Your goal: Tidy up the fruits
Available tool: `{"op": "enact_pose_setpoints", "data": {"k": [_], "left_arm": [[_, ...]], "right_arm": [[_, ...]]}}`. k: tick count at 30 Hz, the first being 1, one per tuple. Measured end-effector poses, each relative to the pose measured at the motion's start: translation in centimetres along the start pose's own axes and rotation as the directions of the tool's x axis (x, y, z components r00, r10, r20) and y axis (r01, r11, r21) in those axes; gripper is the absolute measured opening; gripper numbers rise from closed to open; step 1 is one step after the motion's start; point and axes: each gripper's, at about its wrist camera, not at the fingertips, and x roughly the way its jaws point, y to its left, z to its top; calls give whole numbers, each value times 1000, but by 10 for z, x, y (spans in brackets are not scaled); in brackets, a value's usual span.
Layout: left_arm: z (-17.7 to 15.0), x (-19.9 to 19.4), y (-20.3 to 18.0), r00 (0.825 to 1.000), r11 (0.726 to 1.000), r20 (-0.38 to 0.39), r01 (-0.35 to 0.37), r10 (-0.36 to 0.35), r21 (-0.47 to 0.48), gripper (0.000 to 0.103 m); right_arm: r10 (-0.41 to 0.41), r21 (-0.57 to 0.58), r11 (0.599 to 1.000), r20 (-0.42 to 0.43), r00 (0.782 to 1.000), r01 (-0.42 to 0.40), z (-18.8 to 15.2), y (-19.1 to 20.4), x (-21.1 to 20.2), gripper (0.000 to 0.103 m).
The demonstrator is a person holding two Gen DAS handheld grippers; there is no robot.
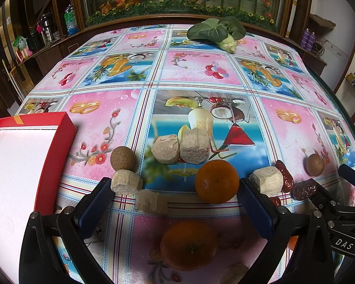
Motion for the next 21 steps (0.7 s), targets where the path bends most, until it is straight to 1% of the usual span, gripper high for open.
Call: {"op": "enact_pose_setpoints", "data": {"k": [10,12,13,14,15,17,19,20,21], "left_arm": [[0,0,0,1000,1000,-1,0,0,0,102],[1,0,1,1000,1000,-23,5,-5,5,102],[-1,-3,2,1000,1000,-27,7,-7,10,100],[-6,-9,4,1000,1000,-14,-11,11,2,98],[-12,-19,5,999,1000,23,-31,31,-6,98],[-24,-44,6,994,999,100,-36,34,16,98],[-34,-68,8,985,998,165,-61,54,34,99],[-42,-83,9,976,996,206,-82,72,38,99],[-44,-89,10,970,995,228,-91,79,40,99]], "right_arm": [[0,0,1000,-1,1000,0,0,0,0,103],[0,0,1000,-1,1000,0,0,0,0,103],[0,0,1000,0,1000,0,0,0,0,103],[0,0,1000,-1,1000,0,1,0,0,103],[0,0,1000,-1,1000,0,1,-1,0,103],[-1,4,1000,0,1000,1,1,-1,0,103],[0,5,1000,-1,1000,0,1,0,0,103],[2,-2,1000,-2,1000,-2,1,0,0,103],[21,-9,1000,-3,1000,-21,0,-1,-2,103]]}}
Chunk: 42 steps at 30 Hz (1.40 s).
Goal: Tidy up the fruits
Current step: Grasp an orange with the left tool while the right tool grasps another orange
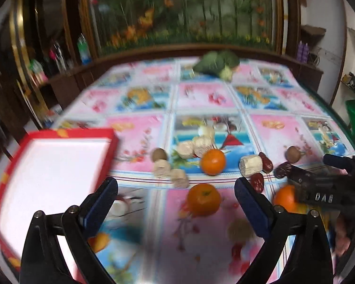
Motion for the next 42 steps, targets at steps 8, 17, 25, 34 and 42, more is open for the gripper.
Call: {"op": "enact_pose_setpoints", "data": {"k": [8,17,25,34,42], "left_arm": [[-18,-12,7,999,997,-5,-39,40,73,99],[-24,-18,22,1000,999,-15,-15,15,34,99],[-18,-14,18,999,998,-8,-44,45,39,99],[-18,-8,19,999,998,-27,-46,47,37,99],[-17,-1,22,998,1000,-63,2,0,20,99]], "right_arm": [[235,-45,972,253,939,-231,-1,1,-67,102],[397,-267,897,139,907,-351,-16,49,-78,101],[410,-276,888,111,905,-368,-18,49,-76,101],[403,-272,890,89,911,-367,-18,51,-72,96],[397,-258,888,17,917,-380,-19,50,-59,75]]}}
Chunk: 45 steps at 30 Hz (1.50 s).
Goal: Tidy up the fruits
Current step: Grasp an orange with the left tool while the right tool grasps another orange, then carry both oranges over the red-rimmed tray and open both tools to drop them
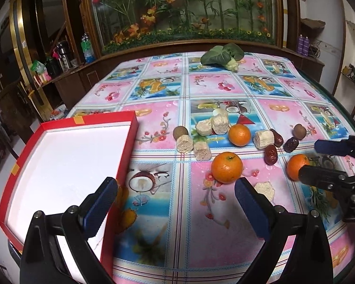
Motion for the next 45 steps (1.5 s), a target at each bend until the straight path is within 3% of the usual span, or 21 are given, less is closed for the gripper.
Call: {"op": "enact_pose_setpoints", "data": {"k": [5,10,12,18,22,24,29,33,38,45], "left_arm": [[4,15,-1,996,997,-61,70,-71,-23,98],[10,32,-12,990,996,-112,89,-90,-13,92],[12,37,-14,984,993,-132,114,-117,-27,86],[16,52,-19,974,989,-173,138,-146,-55,79],[17,52,-24,978,990,-158,135,-138,-29,69],[18,52,-25,978,990,-148,142,-144,-22,62],[18,48,-27,977,986,-133,164,-164,-11,35],[18,39,-17,980,985,-110,164,-169,-54,35],[14,1,10,990,985,-26,134,-137,-105,35],[0,-58,71,995,988,101,-5,20,-151,35]], "right_arm": [[7,27,1000,-57,998,-6,-2,-5,11,66],[11,58,998,-90,996,-6,-4,-9,20,60],[31,73,997,-106,994,-23,-5,-11,25,47],[7,56,998,-91,996,-2,-5,-7,28,45],[-30,8,1000,-82,996,31,-7,-1,28,44],[-43,-3,999,-77,996,43,-7,-2,29,36],[-31,6,999,-78,996,31,-7,-3,28,36],[-11,18,1000,-37,999,12,-4,-4,21,36],[-15,52,999,42,999,12,1,-11,11,35],[-8,102,995,84,996,-1,5,-18,8,35]]}}
